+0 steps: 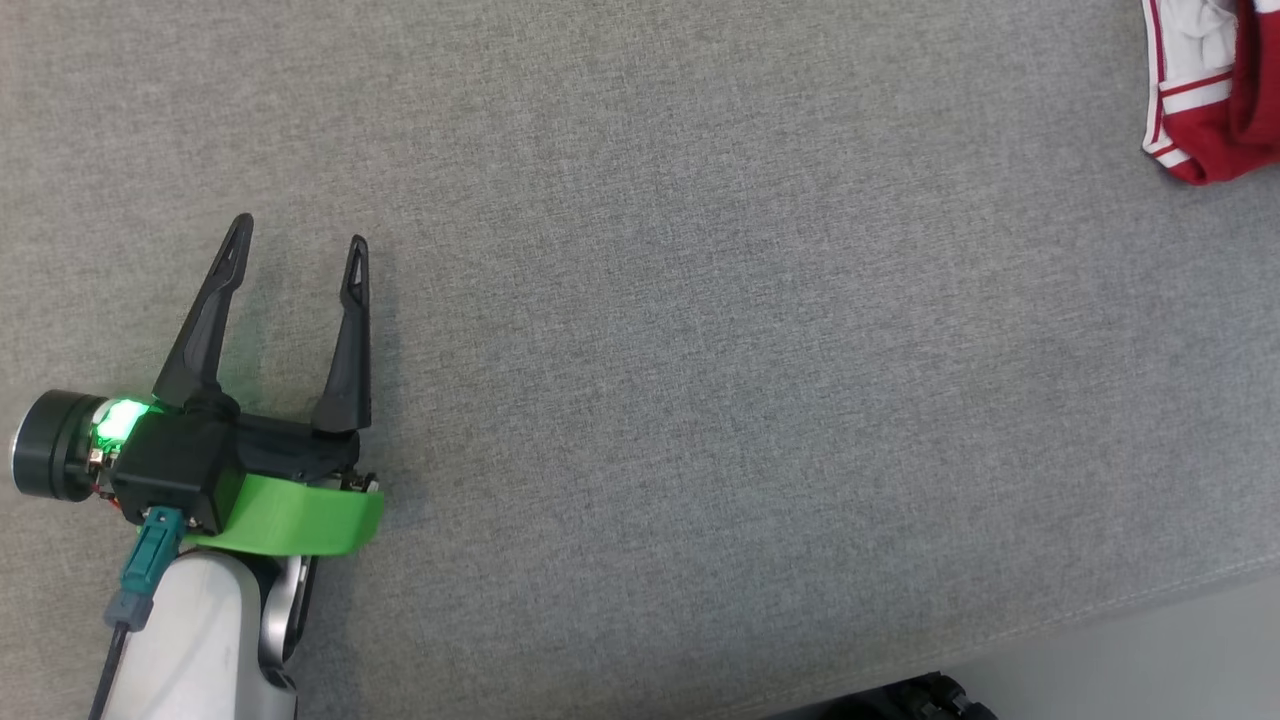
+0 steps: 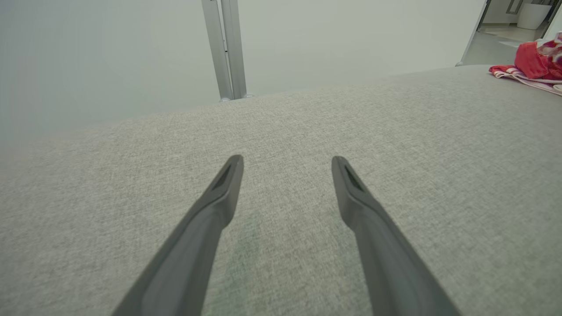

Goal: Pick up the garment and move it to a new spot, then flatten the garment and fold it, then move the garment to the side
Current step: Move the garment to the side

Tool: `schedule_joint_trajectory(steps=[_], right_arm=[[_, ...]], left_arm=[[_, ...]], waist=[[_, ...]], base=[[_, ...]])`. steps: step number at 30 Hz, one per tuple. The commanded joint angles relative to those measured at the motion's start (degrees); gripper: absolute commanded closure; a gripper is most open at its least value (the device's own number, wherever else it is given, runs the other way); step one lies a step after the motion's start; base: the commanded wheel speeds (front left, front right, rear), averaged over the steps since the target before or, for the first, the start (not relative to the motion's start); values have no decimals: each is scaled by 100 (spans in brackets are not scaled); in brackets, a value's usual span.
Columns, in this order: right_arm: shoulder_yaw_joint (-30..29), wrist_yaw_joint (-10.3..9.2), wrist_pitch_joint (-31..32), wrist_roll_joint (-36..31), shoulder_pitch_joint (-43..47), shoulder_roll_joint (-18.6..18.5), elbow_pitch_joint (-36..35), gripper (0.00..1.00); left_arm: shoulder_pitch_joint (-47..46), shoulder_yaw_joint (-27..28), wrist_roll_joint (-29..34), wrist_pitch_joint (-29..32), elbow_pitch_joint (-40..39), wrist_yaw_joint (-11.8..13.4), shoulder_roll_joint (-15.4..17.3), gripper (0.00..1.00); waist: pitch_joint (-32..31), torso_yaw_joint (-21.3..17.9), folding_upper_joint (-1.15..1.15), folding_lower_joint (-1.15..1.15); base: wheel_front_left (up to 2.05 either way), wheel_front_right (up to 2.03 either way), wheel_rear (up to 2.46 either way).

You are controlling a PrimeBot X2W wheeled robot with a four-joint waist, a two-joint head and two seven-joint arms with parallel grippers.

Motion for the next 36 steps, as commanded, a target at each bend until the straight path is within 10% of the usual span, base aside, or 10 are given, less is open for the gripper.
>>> schedule_joint_trajectory(steps=[1,18,36], right_arm=[[29,-14,-117,-56,-78,50,41,0],[39,-14,-1465,-157,555,896,-372,0],[-1709,-13,-1491,-884,3553,2303,-2249,0]], left_arm=[[78,19,-40,-43,24,37,33,0],[637,107,-340,-247,641,231,-223,0],[1343,221,-529,-266,826,328,-441,0]], waist=[[-89,15,0,-1],[-1620,358,0,-1],[-2795,809,0,-1]], base=[[0,0,0],[0,0,0],[0,0,0]])
